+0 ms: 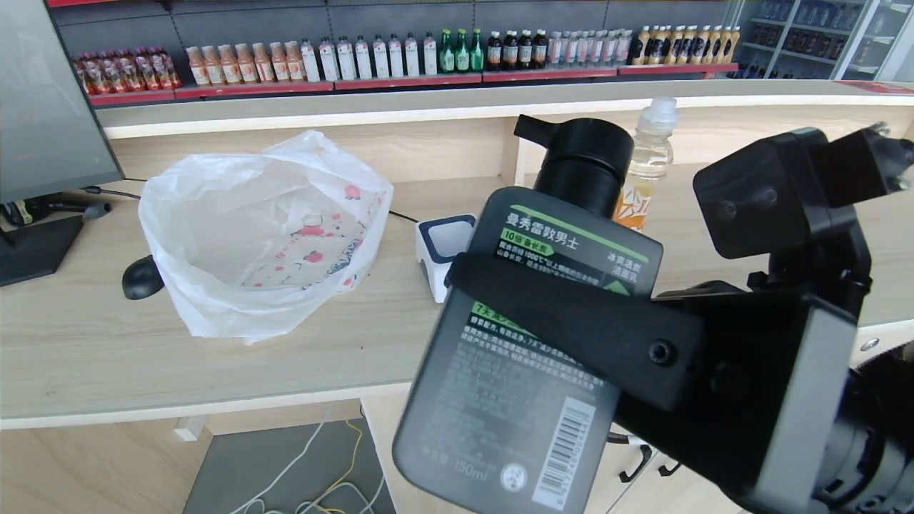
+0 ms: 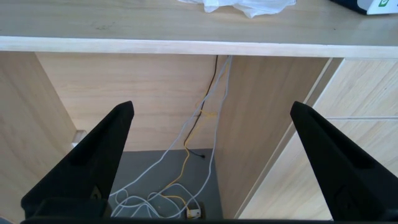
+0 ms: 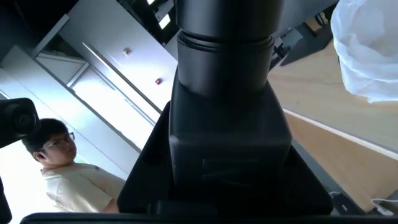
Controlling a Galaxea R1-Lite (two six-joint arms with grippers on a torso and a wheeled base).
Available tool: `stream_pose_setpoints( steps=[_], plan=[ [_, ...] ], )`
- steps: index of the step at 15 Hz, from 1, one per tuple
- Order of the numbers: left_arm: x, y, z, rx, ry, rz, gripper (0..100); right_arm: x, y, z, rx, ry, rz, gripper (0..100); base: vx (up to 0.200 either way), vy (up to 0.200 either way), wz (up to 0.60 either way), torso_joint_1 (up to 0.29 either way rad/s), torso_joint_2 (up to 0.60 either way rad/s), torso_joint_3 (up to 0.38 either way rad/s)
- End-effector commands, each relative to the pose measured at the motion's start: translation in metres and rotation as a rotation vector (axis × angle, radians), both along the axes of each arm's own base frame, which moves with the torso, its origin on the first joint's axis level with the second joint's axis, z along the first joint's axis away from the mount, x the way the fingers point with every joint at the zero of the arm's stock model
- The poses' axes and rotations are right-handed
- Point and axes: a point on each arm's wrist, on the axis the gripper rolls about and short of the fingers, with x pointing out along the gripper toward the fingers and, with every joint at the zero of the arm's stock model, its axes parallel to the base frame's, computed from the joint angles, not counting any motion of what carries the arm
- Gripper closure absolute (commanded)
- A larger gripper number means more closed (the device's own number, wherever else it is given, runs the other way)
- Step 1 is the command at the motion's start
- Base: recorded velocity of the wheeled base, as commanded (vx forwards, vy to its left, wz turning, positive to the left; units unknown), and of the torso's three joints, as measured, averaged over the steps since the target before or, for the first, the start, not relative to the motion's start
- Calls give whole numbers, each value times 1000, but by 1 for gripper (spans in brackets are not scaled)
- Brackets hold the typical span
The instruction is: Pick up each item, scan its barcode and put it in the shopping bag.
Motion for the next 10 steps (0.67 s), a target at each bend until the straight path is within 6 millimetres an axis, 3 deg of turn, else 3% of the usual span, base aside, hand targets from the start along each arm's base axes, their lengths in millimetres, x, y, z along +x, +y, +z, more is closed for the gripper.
stream_pose_setpoints(
  steps=[1, 10],
  plan=[
    [0, 0, 0, -1, 0, 0, 0, 7, 10, -8, -10, 7, -2, 100, 0, 0, 0, 0, 0, 0],
    [0, 0, 0, -1, 0, 0, 0, 14, 18, -14, -11, -32, 25, 100, 0, 0, 0, 0, 0, 0]
  ],
)
